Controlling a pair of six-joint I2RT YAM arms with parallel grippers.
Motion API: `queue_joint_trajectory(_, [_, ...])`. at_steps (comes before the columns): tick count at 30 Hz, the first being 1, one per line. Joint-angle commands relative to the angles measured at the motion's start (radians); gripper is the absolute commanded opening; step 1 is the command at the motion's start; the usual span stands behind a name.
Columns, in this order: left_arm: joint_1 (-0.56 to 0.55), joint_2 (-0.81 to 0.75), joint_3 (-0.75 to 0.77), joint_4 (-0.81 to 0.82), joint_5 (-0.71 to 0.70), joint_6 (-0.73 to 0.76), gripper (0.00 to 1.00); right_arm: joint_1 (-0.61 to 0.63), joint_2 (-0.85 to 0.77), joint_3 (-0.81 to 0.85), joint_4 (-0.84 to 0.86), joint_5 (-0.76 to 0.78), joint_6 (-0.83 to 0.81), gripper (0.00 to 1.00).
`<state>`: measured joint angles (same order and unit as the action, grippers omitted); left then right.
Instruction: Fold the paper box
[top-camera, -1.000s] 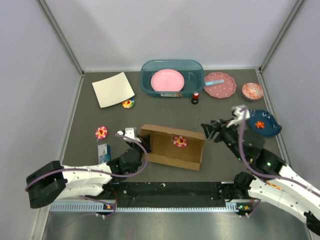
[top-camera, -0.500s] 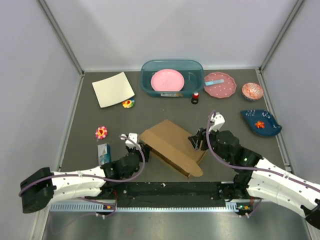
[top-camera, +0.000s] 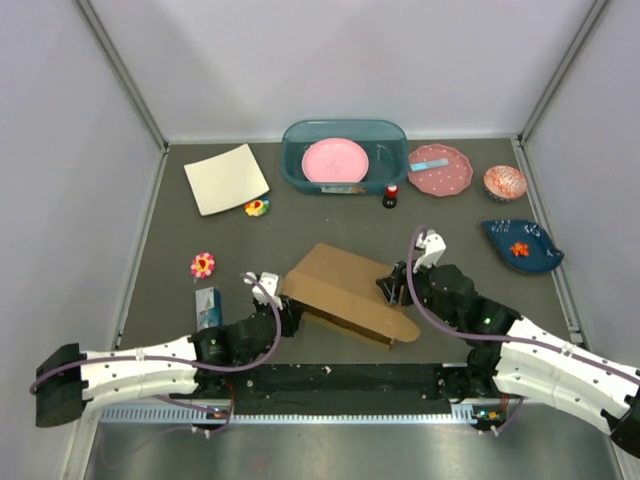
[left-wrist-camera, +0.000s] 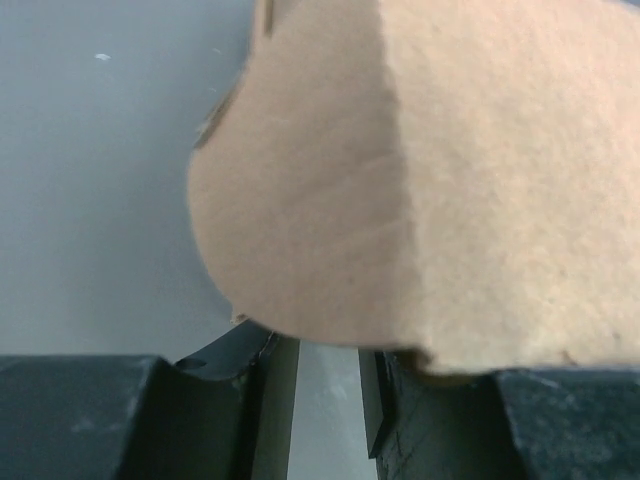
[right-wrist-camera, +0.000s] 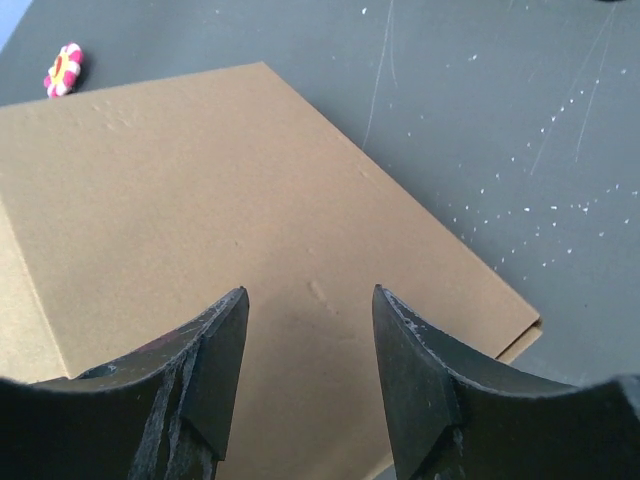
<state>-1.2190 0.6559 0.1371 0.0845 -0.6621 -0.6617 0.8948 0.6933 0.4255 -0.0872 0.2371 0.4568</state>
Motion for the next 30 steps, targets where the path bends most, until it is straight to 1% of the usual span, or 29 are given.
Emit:
queue_joint_trajectory(1, [-0.007,-0.009,0.120,-0.164,0.221,0.073,0.33,0.010,0.015,-0.004,0.044,-0.004,-0.006,0.53])
queue_joint_trajectory(2, [-0.008,-0.015,0.136,-0.184,0.254,0.073,0.33,0.010,0.017,-0.005,0.043,-0.004,-0.009,0.53])
queue_joint_trajectory(3, [-0.010,-0.028,0.157,-0.215,0.327,0.065,0.34,0.012,0.018,-0.008,0.044,-0.002,-0.007,0.53])
queue_joint_trajectory(5, [-0.011,-0.050,0.167,-0.227,0.396,0.051,0.36,0.010,0.026,-0.010,0.046,-0.002,-0.009,0.53])
queue_joint_trajectory(6, [-0.013,-0.073,0.171,-0.256,0.444,0.022,0.36,0.010,0.029,-0.011,0.046,-0.001,-0.009,0.53])
queue_joint_trajectory(8, [-0.013,-0.105,0.176,-0.284,0.487,0.004,0.38,0.010,0.035,-0.011,0.044,0.002,-0.012,0.53])
queue_joint_trajectory(10, [-0.013,-0.127,0.185,-0.345,0.536,-0.021,0.38,0.010,0.038,-0.014,0.044,0.008,-0.017,0.53])
queue_joint_trajectory(14, [-0.014,-0.192,0.225,-0.413,0.657,-0.004,0.40,0.010,0.043,-0.027,0.043,0.024,-0.029,0.52])
queue_joint_trajectory(16, [-0.013,-0.206,0.243,-0.451,0.778,0.011,0.40,0.010,0.041,-0.033,0.043,0.033,-0.029,0.52])
queue_joint_trajectory(18, [-0.014,-0.216,0.266,-0.465,0.856,0.016,0.41,0.010,0.041,-0.039,0.044,0.033,-0.032,0.52])
queue_joint_trajectory(19, [-0.014,-0.217,0.272,-0.462,0.937,0.014,0.41,0.010,0.044,-0.040,0.044,0.034,-0.032,0.52])
queue_joint_trajectory(23, [-0.014,-0.248,0.308,-0.450,1.056,0.037,0.41,0.010,0.052,-0.048,0.050,0.036,-0.035,0.52])
queue_joint_trajectory(25, [-0.014,-0.275,0.334,-0.407,1.093,0.050,0.41,0.010,0.058,-0.050,0.052,0.036,-0.040,0.52])
queue_joint_trajectory(26, [-0.014,-0.301,0.343,-0.341,1.119,0.060,0.41,0.010,0.060,-0.056,0.055,0.037,-0.043,0.52])
queue_joint_trajectory(28, [-0.014,-0.321,0.367,-0.274,1.113,0.070,0.42,0.009,0.069,-0.060,0.053,0.034,-0.047,0.51])
queue_joint_trajectory(29, [-0.013,-0.320,0.368,-0.191,1.096,0.074,0.43,0.010,0.071,-0.067,0.053,0.033,-0.047,0.51])
queue_joint_trajectory(30, [-0.014,-0.320,0.366,-0.158,1.060,0.079,0.44,0.010,0.071,-0.073,0.052,0.031,-0.043,0.51])
